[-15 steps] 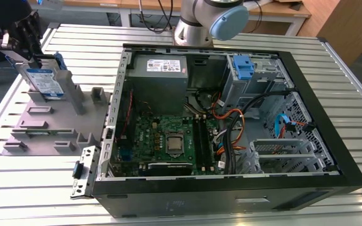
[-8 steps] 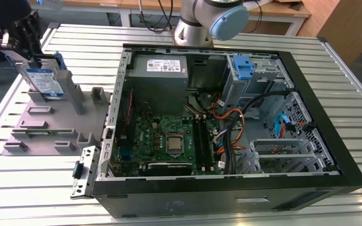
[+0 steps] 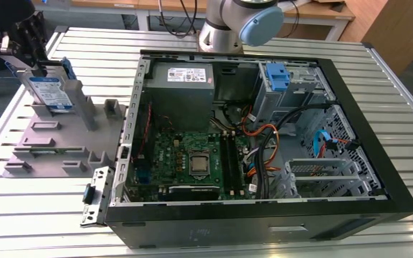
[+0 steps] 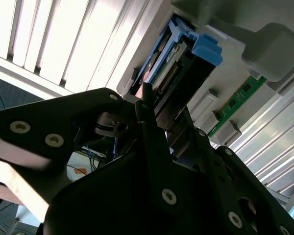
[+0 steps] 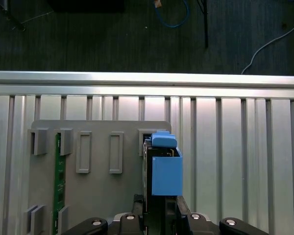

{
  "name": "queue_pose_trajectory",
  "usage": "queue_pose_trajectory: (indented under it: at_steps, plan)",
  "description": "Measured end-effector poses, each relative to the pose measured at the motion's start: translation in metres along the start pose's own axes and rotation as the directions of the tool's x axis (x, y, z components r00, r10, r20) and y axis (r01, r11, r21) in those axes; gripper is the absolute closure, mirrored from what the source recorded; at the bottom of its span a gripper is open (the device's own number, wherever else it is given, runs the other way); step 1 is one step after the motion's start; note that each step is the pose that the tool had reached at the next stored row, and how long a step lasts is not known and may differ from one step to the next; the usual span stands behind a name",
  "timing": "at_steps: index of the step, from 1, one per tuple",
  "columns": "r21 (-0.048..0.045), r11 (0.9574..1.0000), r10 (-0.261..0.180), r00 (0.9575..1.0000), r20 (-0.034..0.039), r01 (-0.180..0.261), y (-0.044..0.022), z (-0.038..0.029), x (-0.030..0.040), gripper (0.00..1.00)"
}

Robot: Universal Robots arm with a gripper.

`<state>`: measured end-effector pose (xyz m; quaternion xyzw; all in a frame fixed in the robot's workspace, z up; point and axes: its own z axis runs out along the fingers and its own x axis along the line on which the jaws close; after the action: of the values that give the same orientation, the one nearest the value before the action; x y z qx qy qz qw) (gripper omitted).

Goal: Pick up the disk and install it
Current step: 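Pick up the disk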

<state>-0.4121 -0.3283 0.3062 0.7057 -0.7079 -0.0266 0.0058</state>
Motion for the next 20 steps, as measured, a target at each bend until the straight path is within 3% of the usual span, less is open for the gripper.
queue_pose_trajectory:
  at_steps: [8, 15, 20]
  plan:
    - [-0.0002, 1.0000, 0.000, 1.0000, -0.0001, 0.000, 0.0001, -0.0022, -0.0001, 0.65]
    - [-0.0002, 1.0000, 0.000, 1.0000, -0.0001, 0.000, 0.0006, -0.0127, -0.0004, 0.65]
    - [0.0001, 1.0000, 0.000, 1.0000, 0.0001, 0.000, 0.0006, -0.0128, -0.0004, 0.65]
